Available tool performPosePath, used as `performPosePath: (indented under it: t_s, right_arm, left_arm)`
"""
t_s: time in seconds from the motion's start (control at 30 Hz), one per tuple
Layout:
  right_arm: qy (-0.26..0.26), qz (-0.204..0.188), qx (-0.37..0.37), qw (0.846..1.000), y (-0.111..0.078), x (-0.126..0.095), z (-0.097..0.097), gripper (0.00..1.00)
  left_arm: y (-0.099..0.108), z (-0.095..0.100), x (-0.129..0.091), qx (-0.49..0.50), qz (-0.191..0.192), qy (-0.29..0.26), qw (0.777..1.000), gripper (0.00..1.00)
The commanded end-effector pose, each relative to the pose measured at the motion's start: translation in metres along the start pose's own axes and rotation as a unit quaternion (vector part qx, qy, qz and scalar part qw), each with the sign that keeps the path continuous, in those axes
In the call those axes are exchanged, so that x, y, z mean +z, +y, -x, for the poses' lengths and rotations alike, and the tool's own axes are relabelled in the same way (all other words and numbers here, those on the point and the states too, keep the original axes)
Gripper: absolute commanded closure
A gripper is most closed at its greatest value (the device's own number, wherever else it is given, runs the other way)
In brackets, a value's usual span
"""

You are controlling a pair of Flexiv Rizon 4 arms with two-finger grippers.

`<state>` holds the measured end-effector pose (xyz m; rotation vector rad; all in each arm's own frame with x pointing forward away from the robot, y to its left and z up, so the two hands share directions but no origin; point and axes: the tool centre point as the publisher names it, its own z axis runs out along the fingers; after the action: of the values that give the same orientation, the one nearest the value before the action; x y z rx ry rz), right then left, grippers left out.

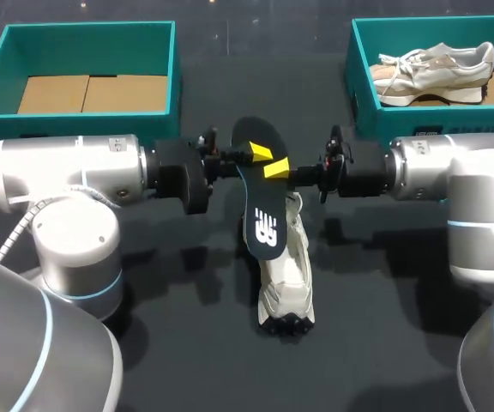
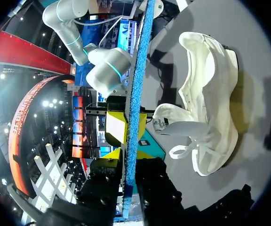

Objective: Take the shoe out of the shoebox, open the shoe tongue, remove and reinsert the insole, then place the shoe into the shoebox

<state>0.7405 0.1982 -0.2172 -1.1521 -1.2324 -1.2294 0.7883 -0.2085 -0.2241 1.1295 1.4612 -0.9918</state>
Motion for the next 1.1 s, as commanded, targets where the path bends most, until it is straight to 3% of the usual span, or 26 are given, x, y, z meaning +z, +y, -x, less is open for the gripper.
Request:
performPosePath:
  t_s: [0.03, 0.3, 0.33, 0.37, 0.47, 0.8, 1.0, 1.1]
  right_arm:
    - [0.0, -0.001, 0.0, 1.0, -0.001, 0.001, 0.001, 1.0]
    - [0.004, 0.001, 0.002, 1.0, -0.001, -0.001, 0.002, 1.0]
    - [0.004, 0.002, 0.001, 1.0, -0.001, -0.002, 0.002, 0.69]
    - [0.005, 0.001, -0.002, 1.0, -0.001, -0.004, 0.002, 0.0]
    - [-0.007, -0.007, -0.015, 1.0, -0.003, -0.011, 0.002, 0.0]
    - [-0.026, -0.032, -0.086, 0.995, -0.016, -0.069, 0.008, 0.0]
    - [-0.026, -0.032, -0.086, 0.995, -0.016, -0.069, 0.008, 0.0]
    - [-0.026, -0.032, -0.086, 0.995, -0.016, -0.069, 0.008, 0.0]
  left_arm:
    - [0.0, -0.001, 0.007, 0.004, 0.003, 0.003, 1.0, 1.0]
    - [-0.002, -0.003, 0.007, 0.01, 0.003, 0.004, 1.0, 1.0]
    - [-0.002, -0.003, 0.006, 0.011, 0.003, 0.004, 1.0, 1.0]
    - [-0.003, -0.003, 0.005, 0.011, 0.002, 0.004, 1.0, 1.0]
    - [-0.004, -0.001, -0.001, 0.011, -0.002, 0.005, 1.0, 1.0]
    - [-0.021, 0.008, -0.034, 0.02, -0.011, 0.007, 1.0, 1.0]
    - [-0.036, 0.012, -0.045, 0.029, -0.009, 0.018, 0.999, 1.0]
    - [-0.046, 0.01, -0.048, 0.018, -0.034, 0.029, 0.999, 1.0]
